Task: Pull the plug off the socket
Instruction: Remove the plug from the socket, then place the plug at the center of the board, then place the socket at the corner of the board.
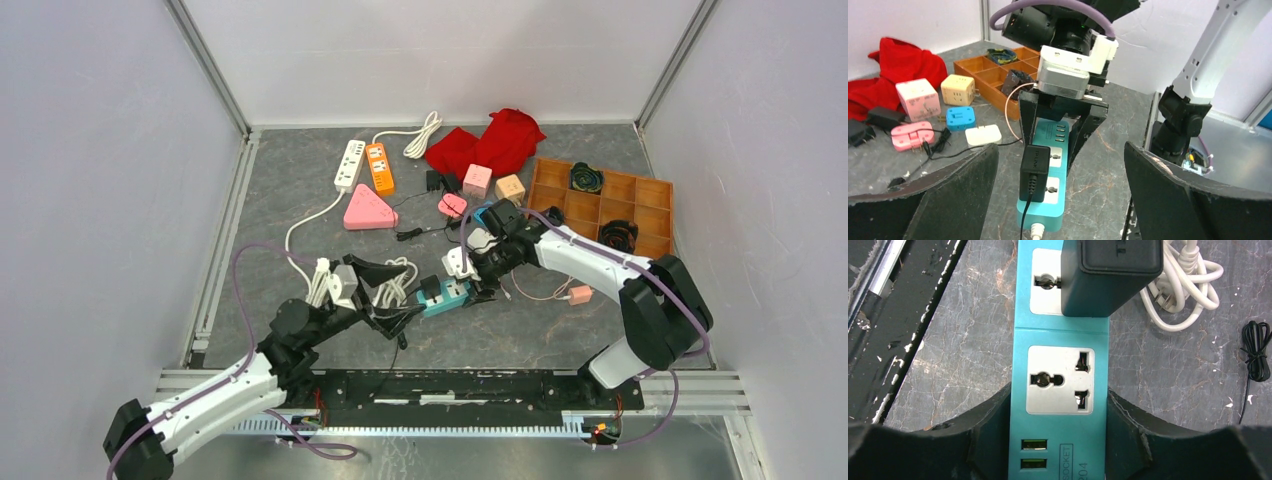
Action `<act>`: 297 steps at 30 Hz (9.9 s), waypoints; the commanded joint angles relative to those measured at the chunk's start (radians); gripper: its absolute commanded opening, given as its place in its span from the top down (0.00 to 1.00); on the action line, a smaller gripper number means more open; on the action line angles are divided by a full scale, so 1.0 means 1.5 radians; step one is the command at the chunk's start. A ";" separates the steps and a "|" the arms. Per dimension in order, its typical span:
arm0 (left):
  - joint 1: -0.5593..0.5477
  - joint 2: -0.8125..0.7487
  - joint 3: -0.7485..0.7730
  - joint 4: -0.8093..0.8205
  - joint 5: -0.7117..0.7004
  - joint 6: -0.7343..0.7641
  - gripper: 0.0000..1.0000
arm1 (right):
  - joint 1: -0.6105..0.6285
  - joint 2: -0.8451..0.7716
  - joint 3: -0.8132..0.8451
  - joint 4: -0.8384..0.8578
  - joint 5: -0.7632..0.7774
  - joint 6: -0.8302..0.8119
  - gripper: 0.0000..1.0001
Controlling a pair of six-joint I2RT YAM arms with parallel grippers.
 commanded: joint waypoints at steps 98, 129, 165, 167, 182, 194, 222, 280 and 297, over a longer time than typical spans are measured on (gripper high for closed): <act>0.017 0.199 0.325 -0.284 -0.118 0.053 0.98 | -0.047 0.138 0.172 -0.258 -0.136 -0.126 1.00; 0.018 0.038 0.401 -0.389 -0.280 0.018 0.98 | -0.116 0.097 0.113 -0.065 -0.101 0.075 1.00; 0.336 0.393 0.577 -0.202 -0.090 -0.122 0.98 | -0.121 0.039 0.105 -0.053 -0.095 0.071 1.00; 0.340 0.413 0.588 -0.199 -0.086 -0.123 0.98 | -0.122 0.038 0.105 -0.053 -0.095 0.070 1.00; 0.369 0.546 0.635 -0.131 -0.015 -0.180 0.91 | -0.128 0.032 0.106 -0.058 -0.095 0.062 1.00; 0.382 0.672 0.686 -0.060 0.007 -0.246 0.91 | -0.130 0.032 0.108 -0.062 -0.095 0.055 1.00; 0.413 1.012 0.768 -0.047 0.074 -0.250 0.71 | -0.134 0.040 0.111 -0.069 -0.089 0.049 1.00; 0.293 0.335 0.152 0.113 0.205 -0.309 0.02 | -0.139 0.048 0.111 -0.094 -0.121 0.023 1.00; 0.149 0.421 0.259 -0.089 0.165 -0.088 0.06 | -0.138 0.058 0.116 -0.109 -0.126 0.009 1.00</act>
